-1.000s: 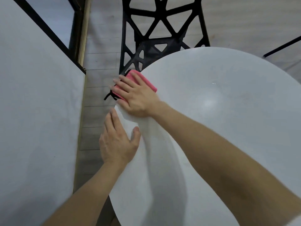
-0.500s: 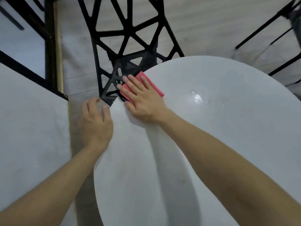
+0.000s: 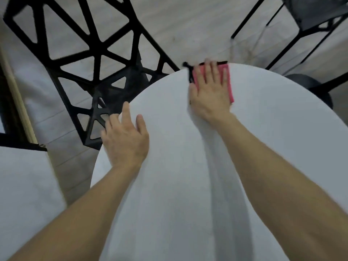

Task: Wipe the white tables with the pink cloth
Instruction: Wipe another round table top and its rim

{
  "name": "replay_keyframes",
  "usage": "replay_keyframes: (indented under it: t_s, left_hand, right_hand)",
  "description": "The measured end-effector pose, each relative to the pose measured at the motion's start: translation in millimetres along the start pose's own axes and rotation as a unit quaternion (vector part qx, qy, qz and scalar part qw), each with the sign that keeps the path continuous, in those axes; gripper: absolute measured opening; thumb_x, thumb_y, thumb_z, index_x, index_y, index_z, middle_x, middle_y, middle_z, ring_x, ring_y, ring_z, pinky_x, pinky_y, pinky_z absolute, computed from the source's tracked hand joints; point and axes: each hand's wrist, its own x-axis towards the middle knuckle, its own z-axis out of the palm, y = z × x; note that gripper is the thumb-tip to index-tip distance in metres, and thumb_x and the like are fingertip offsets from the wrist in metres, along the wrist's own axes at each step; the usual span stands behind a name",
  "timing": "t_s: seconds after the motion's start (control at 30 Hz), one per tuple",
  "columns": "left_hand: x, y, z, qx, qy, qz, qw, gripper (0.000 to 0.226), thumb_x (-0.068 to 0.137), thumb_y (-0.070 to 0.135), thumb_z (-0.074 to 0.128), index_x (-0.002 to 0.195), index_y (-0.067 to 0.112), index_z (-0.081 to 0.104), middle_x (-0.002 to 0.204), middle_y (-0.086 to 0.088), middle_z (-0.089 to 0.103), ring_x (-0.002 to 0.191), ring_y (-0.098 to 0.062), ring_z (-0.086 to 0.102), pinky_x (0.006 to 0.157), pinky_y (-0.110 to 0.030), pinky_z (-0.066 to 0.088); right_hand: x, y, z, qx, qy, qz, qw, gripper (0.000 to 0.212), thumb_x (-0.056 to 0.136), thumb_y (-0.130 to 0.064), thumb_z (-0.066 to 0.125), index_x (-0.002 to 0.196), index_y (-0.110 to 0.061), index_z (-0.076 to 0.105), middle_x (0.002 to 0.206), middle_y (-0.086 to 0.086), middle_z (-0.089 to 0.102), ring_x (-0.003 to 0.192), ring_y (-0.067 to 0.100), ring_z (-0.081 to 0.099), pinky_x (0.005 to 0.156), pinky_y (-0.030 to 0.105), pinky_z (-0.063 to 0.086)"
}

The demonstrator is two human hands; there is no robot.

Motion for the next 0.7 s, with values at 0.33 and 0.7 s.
replay_keyframes:
  t_s: [0.33,0.7]
  left_hand:
    - [-1.4,-1.0,-3.2,-0.011,-0.008,-0.031,0.999,0.059,0.111,0.055,0.037,0.163,0.027,0.042,0.126,-0.015,0.062,0.114,-0.036,0.058,0.101,-0.055,0.045]
    - [1.3,-3.2,-0.2,-0.026,-0.004,-0.024,0.999,0.059,0.111,0.054,0.04,0.163,0.027,0.043,0.126,-0.017,0.062,0.118,-0.038,0.058,0.101,-0.057,0.045]
  right_hand:
    - [-11.7,52.4,-10.9,0.01,0.011,-0.061,0.998,0.062,0.111,-0.042,0.031,0.172,-0.032,0.024,0.181,0.0,0.016,0.168,0.016,0.008,0.136,0.045,0.003]
    - [-50.6,-89.6,4.2,0.035,-0.032,-0.183,0.982,0.063,0.11,-0.046,0.032,0.171,-0.03,0.027,0.181,0.004,0.015,0.168,0.022,0.006,0.134,0.053,0.005]
